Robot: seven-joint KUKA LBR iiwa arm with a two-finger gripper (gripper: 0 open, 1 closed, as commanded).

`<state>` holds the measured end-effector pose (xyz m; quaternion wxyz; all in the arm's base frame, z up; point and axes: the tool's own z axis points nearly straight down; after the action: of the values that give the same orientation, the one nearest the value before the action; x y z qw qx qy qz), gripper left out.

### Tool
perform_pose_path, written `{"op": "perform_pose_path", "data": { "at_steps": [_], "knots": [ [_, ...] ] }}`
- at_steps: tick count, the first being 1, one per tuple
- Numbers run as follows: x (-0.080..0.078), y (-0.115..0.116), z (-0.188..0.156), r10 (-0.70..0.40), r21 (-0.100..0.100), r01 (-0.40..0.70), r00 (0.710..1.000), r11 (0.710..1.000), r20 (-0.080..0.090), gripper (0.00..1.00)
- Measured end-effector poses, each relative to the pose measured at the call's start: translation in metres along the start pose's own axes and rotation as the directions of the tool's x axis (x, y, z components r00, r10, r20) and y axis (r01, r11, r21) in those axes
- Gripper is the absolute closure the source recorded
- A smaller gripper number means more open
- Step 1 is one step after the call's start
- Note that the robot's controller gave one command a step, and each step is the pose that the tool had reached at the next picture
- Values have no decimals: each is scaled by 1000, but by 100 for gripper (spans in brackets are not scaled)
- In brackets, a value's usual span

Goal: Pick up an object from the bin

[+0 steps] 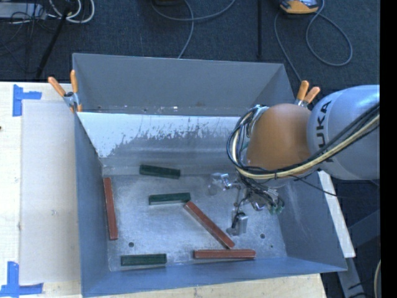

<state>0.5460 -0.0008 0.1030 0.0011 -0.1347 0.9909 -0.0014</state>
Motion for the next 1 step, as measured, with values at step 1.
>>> {"op": "perform_pose_path", "data": {
  "at_steps": [1],
  "knots": [
    [63, 36, 5, -325, -3, 325, 946, 946, 2, 0]
  ]
}}
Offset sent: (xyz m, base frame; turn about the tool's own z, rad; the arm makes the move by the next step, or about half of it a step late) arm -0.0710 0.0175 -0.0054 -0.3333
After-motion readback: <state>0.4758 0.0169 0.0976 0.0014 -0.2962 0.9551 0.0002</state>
